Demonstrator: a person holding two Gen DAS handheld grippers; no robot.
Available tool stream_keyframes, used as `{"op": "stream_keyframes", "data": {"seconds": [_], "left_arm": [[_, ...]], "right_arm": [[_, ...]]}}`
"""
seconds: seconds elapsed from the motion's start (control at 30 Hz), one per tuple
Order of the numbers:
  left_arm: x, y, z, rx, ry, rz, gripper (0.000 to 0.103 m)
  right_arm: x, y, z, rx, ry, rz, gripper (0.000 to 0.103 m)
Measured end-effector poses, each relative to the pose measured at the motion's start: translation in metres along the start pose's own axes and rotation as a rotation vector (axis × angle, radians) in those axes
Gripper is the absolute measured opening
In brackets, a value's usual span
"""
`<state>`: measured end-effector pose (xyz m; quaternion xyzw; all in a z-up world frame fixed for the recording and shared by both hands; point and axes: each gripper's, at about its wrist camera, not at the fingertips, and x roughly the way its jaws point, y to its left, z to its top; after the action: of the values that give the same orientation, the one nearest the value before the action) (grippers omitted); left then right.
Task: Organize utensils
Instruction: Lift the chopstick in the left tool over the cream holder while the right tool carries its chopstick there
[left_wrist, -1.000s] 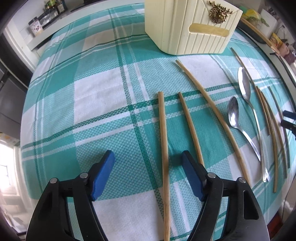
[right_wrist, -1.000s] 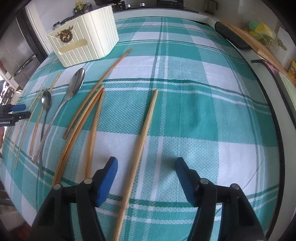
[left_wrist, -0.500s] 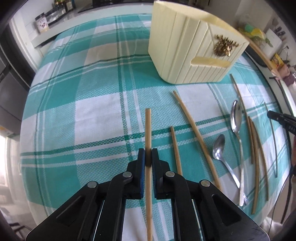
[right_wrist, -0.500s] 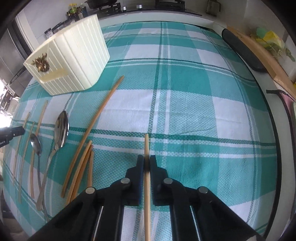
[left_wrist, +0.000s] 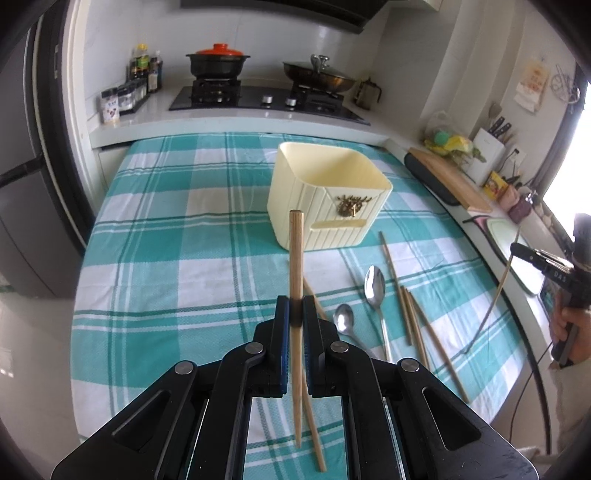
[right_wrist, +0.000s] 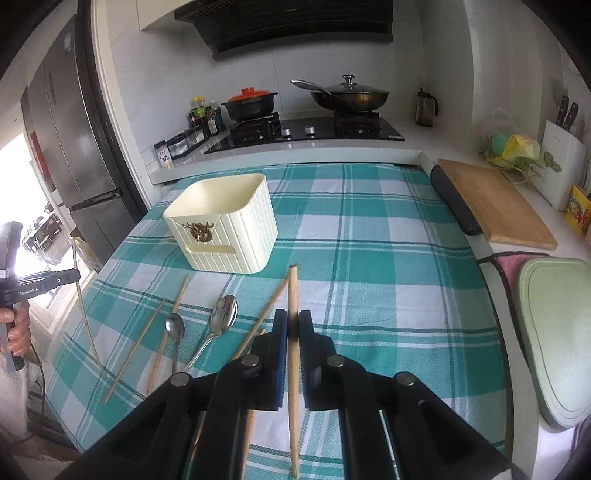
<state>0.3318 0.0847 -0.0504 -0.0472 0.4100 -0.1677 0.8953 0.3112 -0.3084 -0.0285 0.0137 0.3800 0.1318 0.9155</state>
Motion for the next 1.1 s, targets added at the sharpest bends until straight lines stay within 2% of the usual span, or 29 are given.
{"op": "stream_keyframes", "data": {"seconds": [0.2,0.43,0.7,0.87,0.97,1.1], "left_arm": [[-0.028,-0.013,0.029,0.014,-0.106,-0.023,0.005],[-0.039,-0.026,0.101,0.006,-0.244,-0.014,0.005],[-0.013,-0.044,0.179,0.012,-0.366,0.057,0.005],[0.021,-0.046,0.206,-0.02,-0.436,0.113,0.005],[0.05,-0.041,0.209,-0.057,-0.437,0.133,0.005],[0.094,-0.031,0.199,-0.099,-0.35,0.14,0.005]], "right_arm": [[-0.026,0.014,0.032,-0.019,-0.14,0.003,0.006],[-0.02,0.022,0.109,-0.038,-0.231,0.008,0.006],[-0.01,0.04,0.194,-0.05,-0.294,0.048,0.006],[0.007,0.051,0.217,-0.041,-0.329,0.107,0.006],[0.035,0.059,0.217,-0.037,-0.314,0.133,0.006],[0.085,0.063,0.204,-0.046,-0.244,0.13,0.006]]}}
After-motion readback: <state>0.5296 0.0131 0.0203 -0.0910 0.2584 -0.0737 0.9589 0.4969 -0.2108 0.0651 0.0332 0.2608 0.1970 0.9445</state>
